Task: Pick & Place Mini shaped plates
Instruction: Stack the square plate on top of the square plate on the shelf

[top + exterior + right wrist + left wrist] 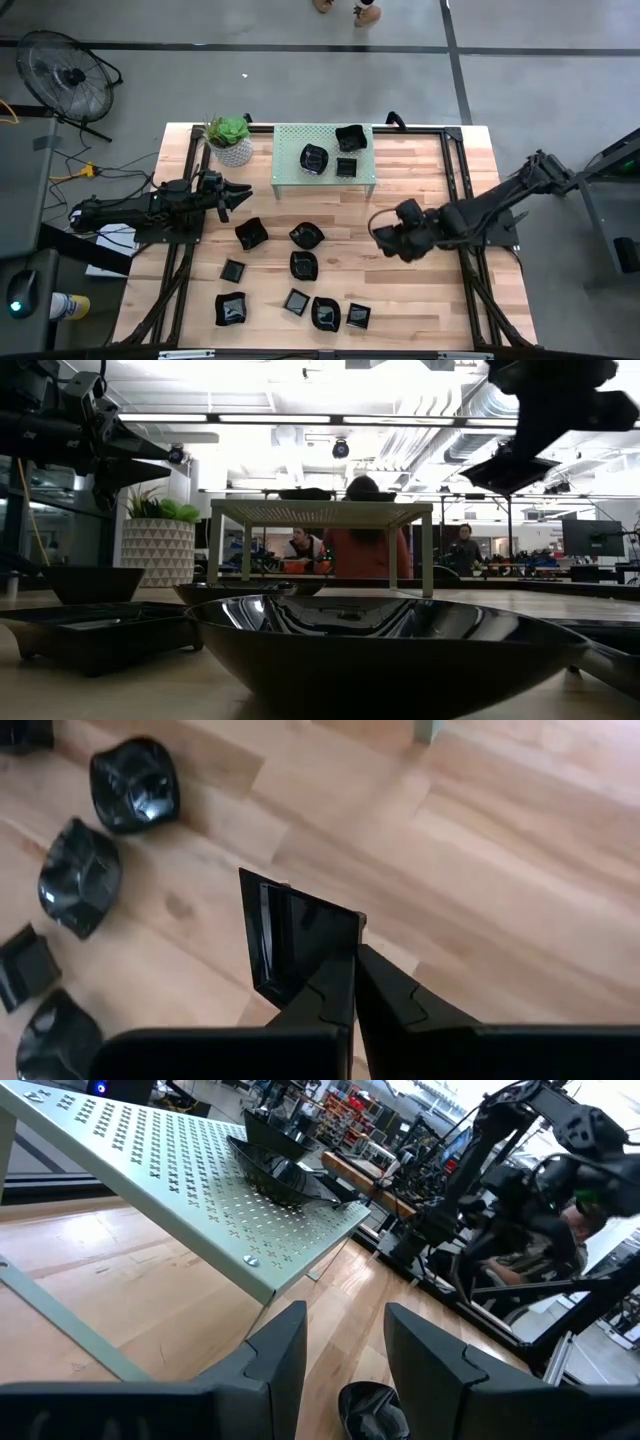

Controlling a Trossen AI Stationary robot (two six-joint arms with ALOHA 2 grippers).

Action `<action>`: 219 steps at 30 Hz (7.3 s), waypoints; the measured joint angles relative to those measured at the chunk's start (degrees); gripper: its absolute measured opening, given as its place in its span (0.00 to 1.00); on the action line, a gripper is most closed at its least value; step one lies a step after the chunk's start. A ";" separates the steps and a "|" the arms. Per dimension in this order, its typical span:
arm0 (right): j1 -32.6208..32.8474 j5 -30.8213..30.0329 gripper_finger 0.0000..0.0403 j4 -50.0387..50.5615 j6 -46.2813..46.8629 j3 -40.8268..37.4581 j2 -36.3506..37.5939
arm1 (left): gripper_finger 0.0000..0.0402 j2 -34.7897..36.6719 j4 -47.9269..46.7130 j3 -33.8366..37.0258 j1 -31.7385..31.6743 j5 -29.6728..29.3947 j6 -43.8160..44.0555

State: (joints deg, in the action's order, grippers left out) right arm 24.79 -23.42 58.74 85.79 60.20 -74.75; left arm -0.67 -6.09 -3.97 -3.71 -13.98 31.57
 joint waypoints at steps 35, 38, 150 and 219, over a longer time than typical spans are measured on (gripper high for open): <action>-41.88 26.40 0.00 -35.72 -24.22 0.07 -0.95 | 0.33 0.02 -0.01 -0.01 0.00 0.00 0.00; -43.49 26.63 0.00 -35.32 -24.09 0.07 -0.95 | 0.33 0.02 0.00 0.00 -0.02 0.00 0.02; -47.23 30.17 0.06 -35.88 -35.73 0.07 -3.05 | 0.33 0.02 -0.01 -0.01 -0.01 0.00 0.01; 8.52 29.38 0.29 -34.85 -43.67 5.97 -31.22 | 0.33 0.01 -0.01 0.00 -0.01 0.00 0.01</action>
State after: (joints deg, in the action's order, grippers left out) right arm 33.31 5.96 23.88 42.12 66.17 -105.97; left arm -0.66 -6.10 -3.97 -3.72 -13.98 31.59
